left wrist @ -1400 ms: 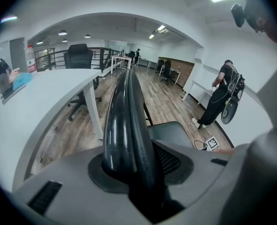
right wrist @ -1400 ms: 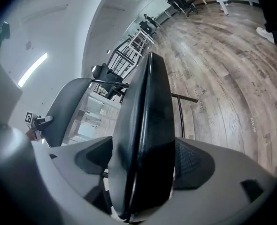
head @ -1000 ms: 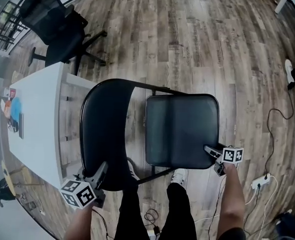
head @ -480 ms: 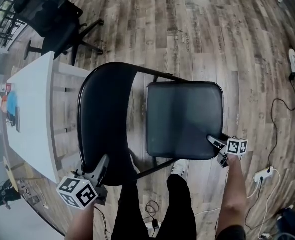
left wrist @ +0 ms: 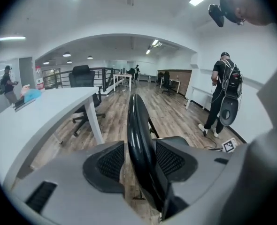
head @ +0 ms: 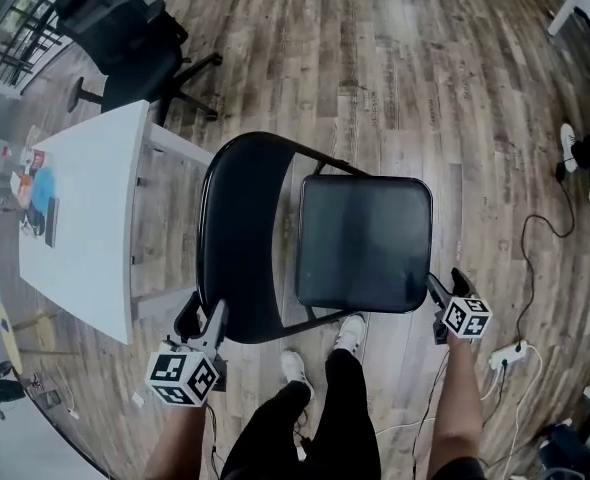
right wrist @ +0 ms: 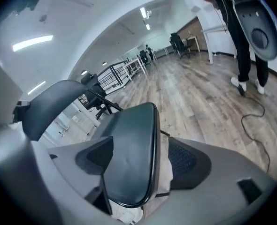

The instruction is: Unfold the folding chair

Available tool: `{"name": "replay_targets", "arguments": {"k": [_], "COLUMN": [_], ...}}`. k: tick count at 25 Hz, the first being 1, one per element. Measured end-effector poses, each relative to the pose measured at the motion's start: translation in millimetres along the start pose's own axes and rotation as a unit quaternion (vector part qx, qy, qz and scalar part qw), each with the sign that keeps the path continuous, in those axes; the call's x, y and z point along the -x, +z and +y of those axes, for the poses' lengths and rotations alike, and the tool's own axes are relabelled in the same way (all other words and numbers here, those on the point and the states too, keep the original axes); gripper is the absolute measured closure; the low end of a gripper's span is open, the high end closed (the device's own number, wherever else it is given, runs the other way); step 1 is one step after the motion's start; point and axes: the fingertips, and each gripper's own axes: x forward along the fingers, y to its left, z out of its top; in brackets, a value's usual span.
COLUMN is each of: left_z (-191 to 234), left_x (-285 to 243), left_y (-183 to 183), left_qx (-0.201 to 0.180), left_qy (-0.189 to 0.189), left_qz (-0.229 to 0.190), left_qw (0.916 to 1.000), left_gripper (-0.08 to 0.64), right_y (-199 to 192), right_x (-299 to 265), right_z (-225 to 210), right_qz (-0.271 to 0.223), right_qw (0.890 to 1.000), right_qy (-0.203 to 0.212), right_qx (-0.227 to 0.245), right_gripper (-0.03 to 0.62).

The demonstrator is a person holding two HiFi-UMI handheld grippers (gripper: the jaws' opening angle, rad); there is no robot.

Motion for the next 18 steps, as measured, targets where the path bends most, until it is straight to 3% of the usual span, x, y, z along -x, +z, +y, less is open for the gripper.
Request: {"name": "replay_targets", "arguments": {"k": [3, 6, 7, 9, 12, 15, 18], "left_z": [9, 11, 10, 5, -8, -27, -43], "left_x": [33, 76, 92, 126, 177, 222, 292], "left_y": [10, 15, 17, 21, 25, 30, -10], "left_qx": [0.031, 0.049, 0.048, 0.046, 0.047, 0.002, -0.021], "left_qy": [-0.001, 0.0, 0.0, -0.012, -0.057, -0.087, -0.112], "left_qz": [-0.031, -0.054, -0.064, -0.085, -0.116, -0.16, -0.153], "left_qw": [0.999, 0.9974, 0.9968, 0.9952, 0.9906, 0.9832, 0.9817], "left_gripper": [0.356, 0.43, 0.462, 0.543, 0.554, 0.554, 0.555], "right_y": [31, 39, 41, 42, 43, 54, 9], "right_x": [54, 113, 134, 176, 240, 304, 375], "right_z": [55, 115, 138, 188, 267, 339, 410], "right_qz": [-0.035, -0.058, -0.069, -0.091, -0.125, -0.181, -0.189], "right_qw": [0.998, 0.994, 0.992, 0.989, 0.981, 0.967, 0.96], "right_qy": [-0.01, -0.041, -0.049, -0.057, -0.069, -0.071, -0.06], "right_qx": [0.056, 0.087, 0.091, 0.103, 0.134, 0.166, 0.197], "right_gripper": [0.221, 0.389, 0.479, 0.574, 0.577, 0.577, 0.577]}}
